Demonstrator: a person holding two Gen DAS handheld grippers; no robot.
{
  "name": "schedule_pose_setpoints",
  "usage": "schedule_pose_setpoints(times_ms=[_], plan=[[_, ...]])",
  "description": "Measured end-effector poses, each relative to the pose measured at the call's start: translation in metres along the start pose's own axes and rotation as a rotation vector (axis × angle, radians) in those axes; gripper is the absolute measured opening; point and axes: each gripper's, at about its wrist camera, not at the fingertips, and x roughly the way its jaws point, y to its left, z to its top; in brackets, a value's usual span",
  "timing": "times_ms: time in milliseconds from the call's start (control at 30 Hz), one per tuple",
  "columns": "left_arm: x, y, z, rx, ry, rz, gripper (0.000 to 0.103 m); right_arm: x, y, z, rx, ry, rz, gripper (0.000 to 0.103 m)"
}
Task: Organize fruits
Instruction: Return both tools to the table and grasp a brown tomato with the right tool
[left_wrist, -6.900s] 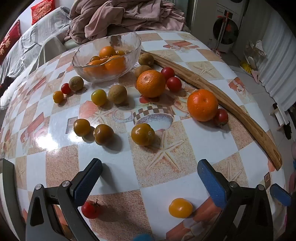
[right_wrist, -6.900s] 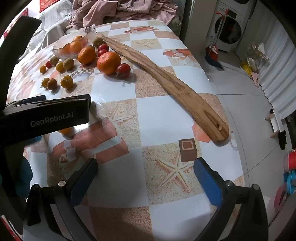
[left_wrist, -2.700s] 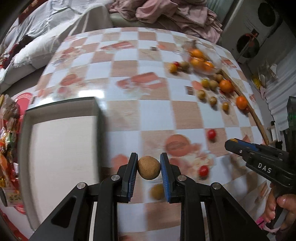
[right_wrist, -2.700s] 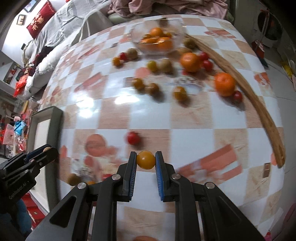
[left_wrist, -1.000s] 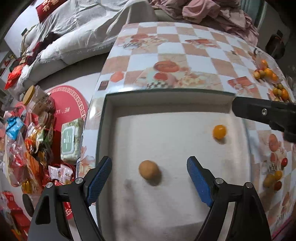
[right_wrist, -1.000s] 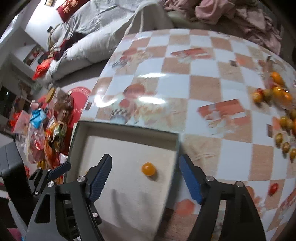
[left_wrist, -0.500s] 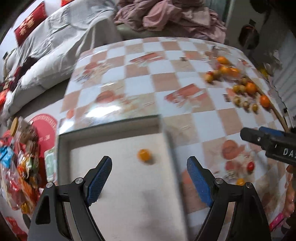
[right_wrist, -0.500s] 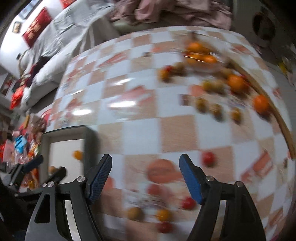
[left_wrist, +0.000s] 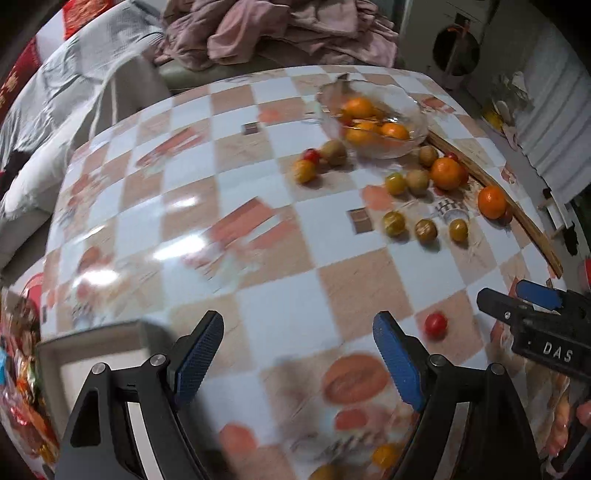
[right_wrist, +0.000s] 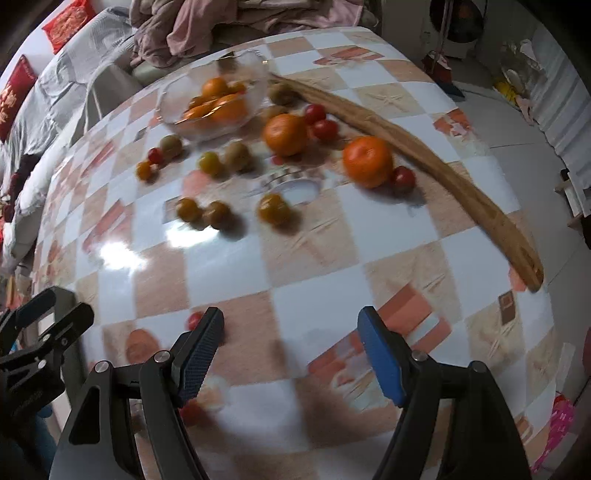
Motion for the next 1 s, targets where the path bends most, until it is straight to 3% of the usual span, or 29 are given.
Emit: schedule_pose_setpoints(times_ms=[33,200,533,667,767,1000], plan=[[0.004,-0.005,0.004,0.009,-0.001,-0.002,0.084,0.002,-0.002,0.003,-0.004,-0.003,0.003,0.078],[0.028,-0.026,0.023,0.058,-0.014,-0.005,0.084,0.014,-0.005,0.018,-0.054,-0.016,0.03,0.056],[0.054,-0.039,0.048,0.101,-0.027,-0.012,0.084,0.027,0.004,0.04,-0.152,-0.055,0.077,0.052],[0.058,-0.043,0.053,0.117,-0.035,-0.032,0.084,0.027,0.005,0.046,-0.161,-0.067,0.08,0.041],[0.059,-0.047,0.055,0.129,-0.043,-0.032,0.084,0.027,0.008,0.047,-0.175,-0.068,0.112,0.025],[0.062,-0.054,0.061,0.149,-0.041,-0.058,0.084,0.024,-0.004,0.044,-0.138,-0.063,0.118,0.024]])
